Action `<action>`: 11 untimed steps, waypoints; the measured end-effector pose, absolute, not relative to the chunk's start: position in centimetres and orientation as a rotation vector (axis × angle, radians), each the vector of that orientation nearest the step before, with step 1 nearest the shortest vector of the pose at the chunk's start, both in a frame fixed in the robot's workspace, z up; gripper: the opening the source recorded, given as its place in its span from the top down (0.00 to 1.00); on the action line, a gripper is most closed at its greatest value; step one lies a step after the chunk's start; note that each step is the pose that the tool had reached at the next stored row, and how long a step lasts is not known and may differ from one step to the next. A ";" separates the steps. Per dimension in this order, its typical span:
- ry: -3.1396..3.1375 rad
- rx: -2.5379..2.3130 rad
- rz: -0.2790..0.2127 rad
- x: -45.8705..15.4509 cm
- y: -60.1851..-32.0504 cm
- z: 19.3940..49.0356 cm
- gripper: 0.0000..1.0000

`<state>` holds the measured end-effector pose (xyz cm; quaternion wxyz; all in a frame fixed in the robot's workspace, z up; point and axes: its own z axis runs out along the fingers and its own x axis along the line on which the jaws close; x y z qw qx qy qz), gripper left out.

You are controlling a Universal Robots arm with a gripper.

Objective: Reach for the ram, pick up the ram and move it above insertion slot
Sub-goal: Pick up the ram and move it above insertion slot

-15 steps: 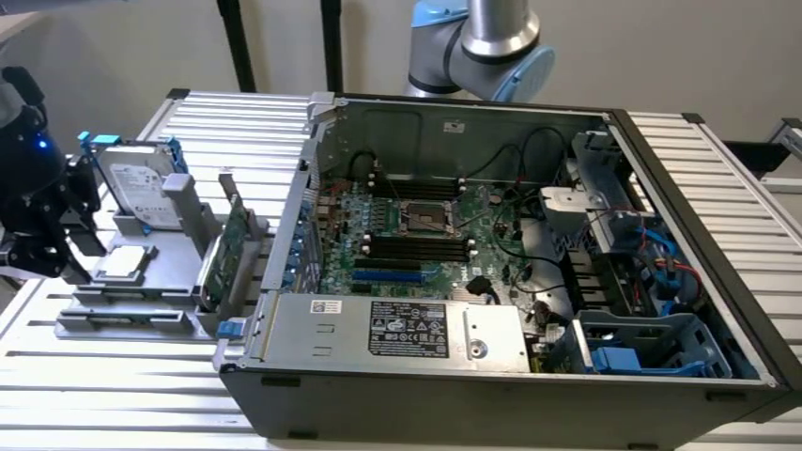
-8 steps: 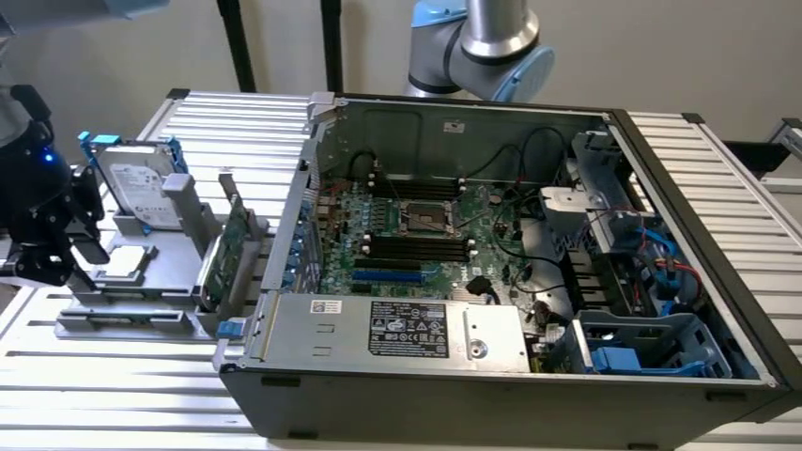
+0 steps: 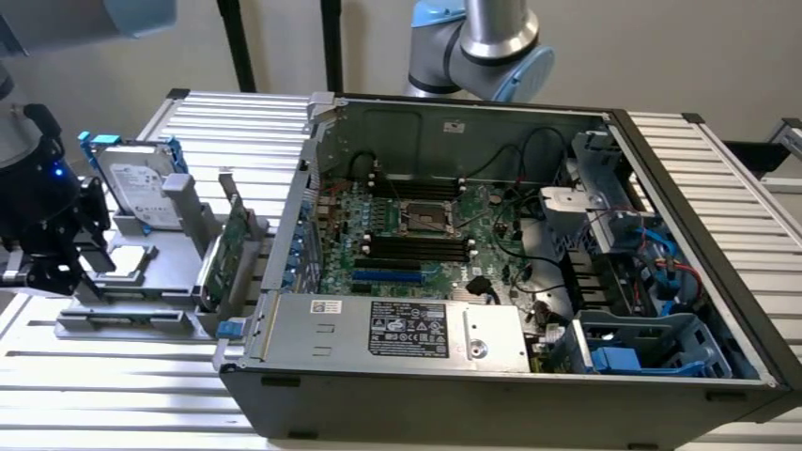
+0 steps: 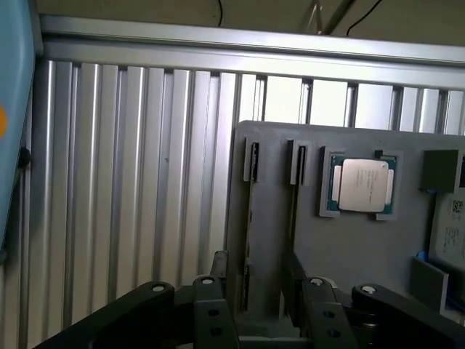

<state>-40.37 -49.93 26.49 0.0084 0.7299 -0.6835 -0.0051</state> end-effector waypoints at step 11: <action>-2.137 2.281 -0.015 -40.4 -49.9 24.5 0.58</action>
